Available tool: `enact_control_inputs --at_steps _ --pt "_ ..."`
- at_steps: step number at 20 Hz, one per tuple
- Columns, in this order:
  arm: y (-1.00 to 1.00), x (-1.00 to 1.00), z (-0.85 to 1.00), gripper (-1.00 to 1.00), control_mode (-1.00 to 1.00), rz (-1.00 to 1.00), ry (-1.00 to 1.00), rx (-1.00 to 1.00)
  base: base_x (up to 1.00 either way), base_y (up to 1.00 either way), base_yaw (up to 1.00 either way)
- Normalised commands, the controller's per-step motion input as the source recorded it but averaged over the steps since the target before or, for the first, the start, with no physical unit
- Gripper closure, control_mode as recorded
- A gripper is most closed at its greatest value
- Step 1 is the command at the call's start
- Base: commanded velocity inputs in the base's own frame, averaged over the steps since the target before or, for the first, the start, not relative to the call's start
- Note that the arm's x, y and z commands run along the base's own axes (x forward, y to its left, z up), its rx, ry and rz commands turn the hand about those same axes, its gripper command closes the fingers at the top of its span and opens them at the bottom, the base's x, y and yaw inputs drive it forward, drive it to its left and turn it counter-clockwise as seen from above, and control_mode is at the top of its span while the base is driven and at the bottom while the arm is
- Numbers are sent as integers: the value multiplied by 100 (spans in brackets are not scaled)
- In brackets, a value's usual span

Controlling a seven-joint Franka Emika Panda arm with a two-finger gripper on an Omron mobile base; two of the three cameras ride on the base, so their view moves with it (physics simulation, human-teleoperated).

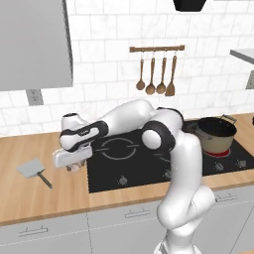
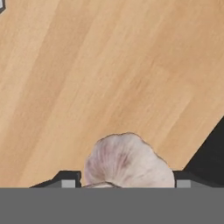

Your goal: Put the bell pepper and garlic in the pot. Retrieve the spatula and lightly stir the vegetables in the pot.

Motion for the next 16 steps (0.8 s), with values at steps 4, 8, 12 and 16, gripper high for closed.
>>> enact_control_inputs --at_steps 4,8,12,16 --pt "-84 0 39 100 -100 -5 -6 0 0 0 0" --pt "-92 9 42 100 -100 -6 -5 0 0 0 0" --pt "-96 28 51 100 -100 -6 -7 0 0 0 0" --pt "-95 46 38 100 -100 -10 -8 0 0 0 0"
